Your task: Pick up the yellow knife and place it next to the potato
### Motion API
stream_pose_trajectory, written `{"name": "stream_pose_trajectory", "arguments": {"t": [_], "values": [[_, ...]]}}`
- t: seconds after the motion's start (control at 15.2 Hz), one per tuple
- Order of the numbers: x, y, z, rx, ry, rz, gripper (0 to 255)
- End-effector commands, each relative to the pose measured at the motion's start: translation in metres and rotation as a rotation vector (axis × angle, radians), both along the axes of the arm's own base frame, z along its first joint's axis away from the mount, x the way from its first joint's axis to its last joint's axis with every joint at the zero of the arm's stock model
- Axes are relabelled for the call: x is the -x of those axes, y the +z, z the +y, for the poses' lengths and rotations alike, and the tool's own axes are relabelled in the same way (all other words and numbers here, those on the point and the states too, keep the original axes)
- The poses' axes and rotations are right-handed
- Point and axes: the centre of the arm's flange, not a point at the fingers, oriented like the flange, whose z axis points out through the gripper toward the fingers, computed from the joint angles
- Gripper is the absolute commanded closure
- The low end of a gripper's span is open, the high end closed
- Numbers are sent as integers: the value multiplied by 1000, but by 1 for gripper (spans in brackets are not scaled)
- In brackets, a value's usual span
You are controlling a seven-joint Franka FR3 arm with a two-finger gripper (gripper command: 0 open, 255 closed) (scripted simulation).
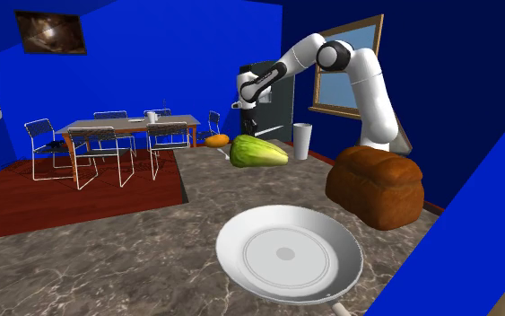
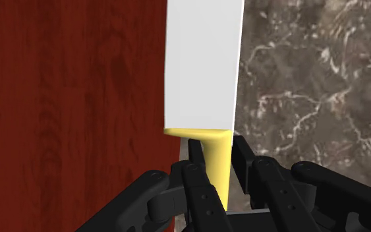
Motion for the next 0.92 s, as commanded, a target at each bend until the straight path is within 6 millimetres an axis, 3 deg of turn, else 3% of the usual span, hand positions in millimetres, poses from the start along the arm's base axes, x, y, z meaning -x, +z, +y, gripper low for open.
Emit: {"name": "stream_pose_trajectory", "arguments": {"t": [0.0, 0.53, 0.59, 0.86], "values": [[1, -15, 1, 0, 0, 0, 255], [1, -15, 1, 0, 0, 0, 255], [1, -15, 1, 0, 0, 0, 0], [1, -15, 1, 0, 0, 0, 0]]}}
